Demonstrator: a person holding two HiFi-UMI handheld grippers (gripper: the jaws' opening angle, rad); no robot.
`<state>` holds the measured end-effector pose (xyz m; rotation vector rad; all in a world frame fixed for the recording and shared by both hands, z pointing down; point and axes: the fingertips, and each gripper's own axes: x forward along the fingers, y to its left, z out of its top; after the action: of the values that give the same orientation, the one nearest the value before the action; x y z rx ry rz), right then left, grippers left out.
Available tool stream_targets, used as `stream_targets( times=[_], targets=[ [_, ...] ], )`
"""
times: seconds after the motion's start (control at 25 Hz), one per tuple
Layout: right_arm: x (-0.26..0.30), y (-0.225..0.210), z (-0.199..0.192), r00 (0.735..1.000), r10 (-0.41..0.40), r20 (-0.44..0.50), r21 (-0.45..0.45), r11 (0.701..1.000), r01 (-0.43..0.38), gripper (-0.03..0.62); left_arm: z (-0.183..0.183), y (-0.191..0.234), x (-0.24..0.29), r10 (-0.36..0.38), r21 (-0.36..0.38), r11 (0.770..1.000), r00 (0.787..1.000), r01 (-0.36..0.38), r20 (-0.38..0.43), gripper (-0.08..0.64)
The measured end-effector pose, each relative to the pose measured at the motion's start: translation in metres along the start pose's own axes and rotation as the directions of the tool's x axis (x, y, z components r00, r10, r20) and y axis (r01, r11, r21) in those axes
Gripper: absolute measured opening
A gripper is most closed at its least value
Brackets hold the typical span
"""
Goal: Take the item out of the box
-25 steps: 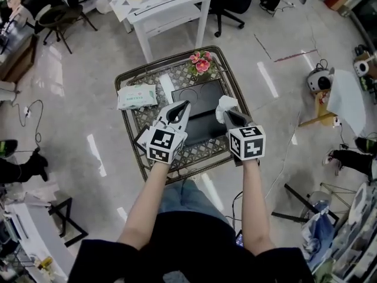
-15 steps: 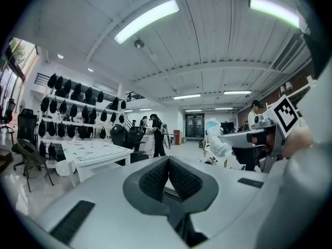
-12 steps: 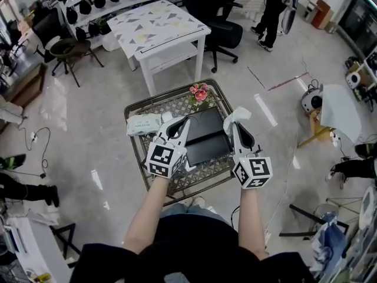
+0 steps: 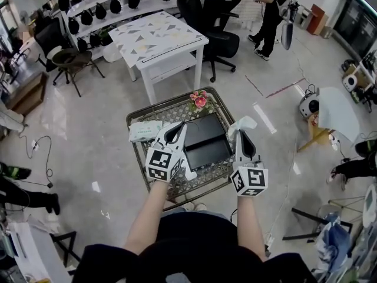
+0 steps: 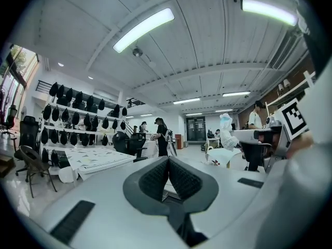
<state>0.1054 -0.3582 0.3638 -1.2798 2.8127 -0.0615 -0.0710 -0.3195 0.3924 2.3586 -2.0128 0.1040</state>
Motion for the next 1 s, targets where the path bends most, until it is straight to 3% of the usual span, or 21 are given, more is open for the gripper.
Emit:
stream_targets(
  times=[0.36, 1.0],
  targets=[
    [-0.011, -0.007, -0.006, 0.998, -0.048, -0.028, -0.021, 0.999, 0.048, 0.017, -0.001, -0.006, -0.006, -0.002, 0.003, 1.0, 1.0, 0.002, 0.002, 0.018],
    [-0.008, 0.0, -0.015, 0.998, -0.03, -0.064, -0.032, 0.999, 0.028, 0.017, -0.008, -0.004, -0.012, 0.0, -0.001, 1.0, 1.0, 0.0, -0.011, 0.018]
  ],
)
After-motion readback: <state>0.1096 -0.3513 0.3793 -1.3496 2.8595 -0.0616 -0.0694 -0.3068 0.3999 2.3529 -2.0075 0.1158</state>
